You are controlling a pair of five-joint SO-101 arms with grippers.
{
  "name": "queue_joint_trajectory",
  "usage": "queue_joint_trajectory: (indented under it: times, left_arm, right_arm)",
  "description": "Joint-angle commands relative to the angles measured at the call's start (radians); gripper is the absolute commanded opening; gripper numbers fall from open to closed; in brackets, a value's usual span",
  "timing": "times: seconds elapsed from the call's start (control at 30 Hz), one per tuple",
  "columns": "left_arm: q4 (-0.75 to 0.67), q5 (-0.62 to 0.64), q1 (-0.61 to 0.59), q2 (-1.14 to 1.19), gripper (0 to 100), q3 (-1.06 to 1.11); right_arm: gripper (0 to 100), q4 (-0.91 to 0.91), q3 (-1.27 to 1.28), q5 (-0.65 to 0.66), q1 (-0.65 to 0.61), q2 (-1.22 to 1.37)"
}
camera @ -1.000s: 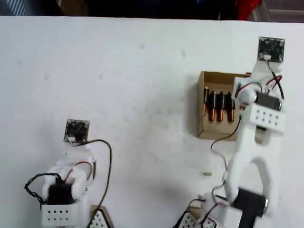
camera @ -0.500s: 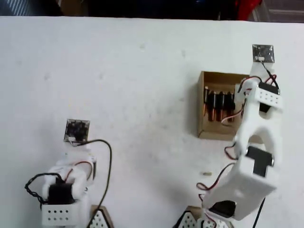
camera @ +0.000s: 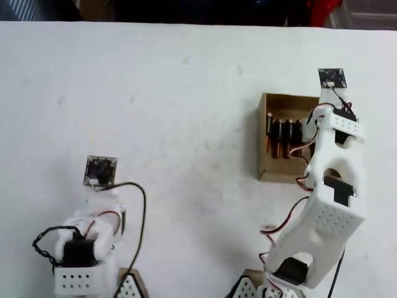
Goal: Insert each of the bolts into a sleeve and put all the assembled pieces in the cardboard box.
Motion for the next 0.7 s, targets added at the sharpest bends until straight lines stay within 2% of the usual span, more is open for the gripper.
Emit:
queue_joint_trajectory:
  times: [0.0, 0.13, 0.67]
  left_arm:
    - [0.006, 0.0, 0.012, -0.008, 2, -0.003]
    - [0.006, 0.0, 0.01, -0.008, 2, -0.003]
    - [0.006, -0.002, 0.01, -0.008, 2, -0.003]
  right_arm:
    - [17.3, 0.007, -0.048, 0.018, -0.012, -0.012]
    - [17.3, 0.015, -0.04, 0.012, -0.024, -0.074]
    - [17.3, 0.403, -0.041, 0.011, -0.2, -0.553]
